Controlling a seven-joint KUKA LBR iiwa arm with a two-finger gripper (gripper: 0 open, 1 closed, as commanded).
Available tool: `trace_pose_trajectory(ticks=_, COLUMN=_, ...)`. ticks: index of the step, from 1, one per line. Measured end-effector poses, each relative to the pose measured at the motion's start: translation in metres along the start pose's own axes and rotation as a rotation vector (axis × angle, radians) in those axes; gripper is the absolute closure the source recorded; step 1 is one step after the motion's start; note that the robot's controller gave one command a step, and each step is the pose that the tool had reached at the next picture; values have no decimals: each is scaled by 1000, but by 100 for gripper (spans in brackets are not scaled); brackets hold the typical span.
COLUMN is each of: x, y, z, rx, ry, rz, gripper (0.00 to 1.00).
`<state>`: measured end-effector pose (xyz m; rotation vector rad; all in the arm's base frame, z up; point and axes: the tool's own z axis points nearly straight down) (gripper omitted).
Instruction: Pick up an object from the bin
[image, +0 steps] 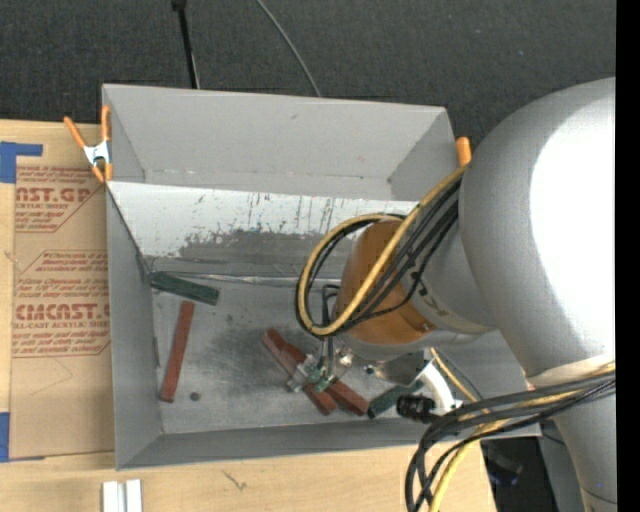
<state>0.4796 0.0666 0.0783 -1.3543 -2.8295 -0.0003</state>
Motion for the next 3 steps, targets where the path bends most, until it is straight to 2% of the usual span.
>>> trace_pose_trajectory(ticks=3, x=0, y=0, z=-10, rx=0, ry=-3, rz=0, gripper=100)
